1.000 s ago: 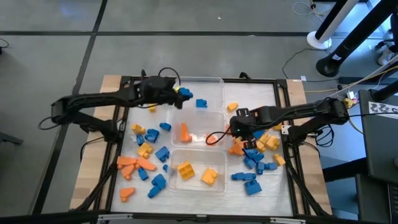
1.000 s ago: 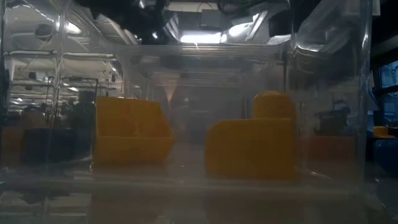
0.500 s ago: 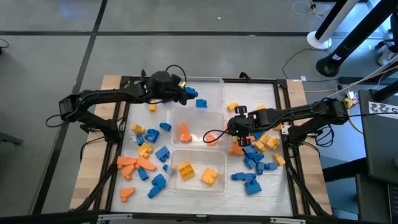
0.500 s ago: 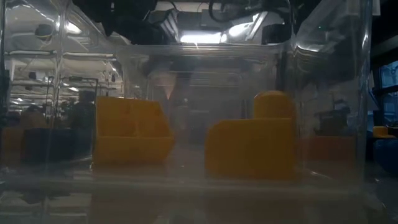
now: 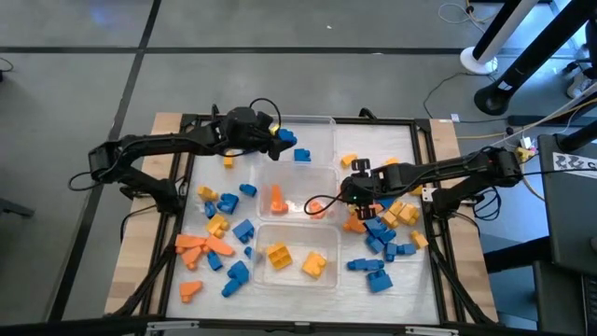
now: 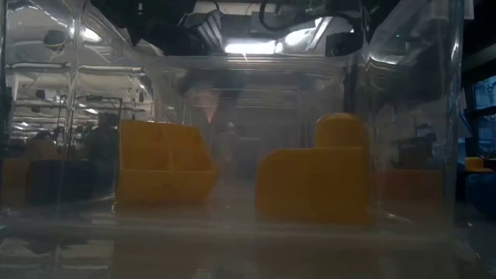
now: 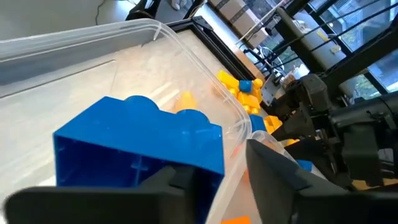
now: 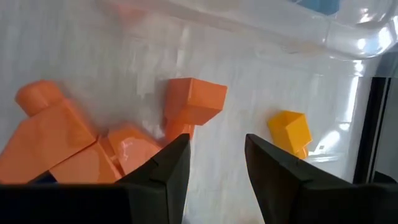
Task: Sort blocks
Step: Put the blue game piece into the top transparent bin
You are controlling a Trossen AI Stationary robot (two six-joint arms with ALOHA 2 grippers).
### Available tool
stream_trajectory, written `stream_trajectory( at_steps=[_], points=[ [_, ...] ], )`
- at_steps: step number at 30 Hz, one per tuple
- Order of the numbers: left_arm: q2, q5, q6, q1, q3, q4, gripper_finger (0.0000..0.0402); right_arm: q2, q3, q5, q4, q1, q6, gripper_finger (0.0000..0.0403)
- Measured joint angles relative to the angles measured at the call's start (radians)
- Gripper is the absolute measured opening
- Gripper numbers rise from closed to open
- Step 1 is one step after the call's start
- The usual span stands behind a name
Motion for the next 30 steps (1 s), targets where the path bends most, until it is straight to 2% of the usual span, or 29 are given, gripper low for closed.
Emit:
stream_trajectory(
  at_steps=[4,9,19,30],
  points=[
    [0.000,0.000,-0.007,0.000,0.000,0.004,0.0145,0.000,0.000,-0.008,0.001,-0.016,0.003,0.0156],
    [0.000,0.000,-0.008,0.000,0.000,0.000,0.0162,0.000,0.000,-0.071,0.002,-0.072,0.036,0.0157],
    [-0.012,0.000,-0.015,0.000,0.000,0.027,0.0164,0.004,0.000,-0.175,0.095,-0.143,0.015,0.0157],
    [-0.045,0.000,-0.002,0.000,0.000,0.029,0.0164,0.105,0.001,-0.263,0.100,-0.159,0.020,0.0157]
  ],
)
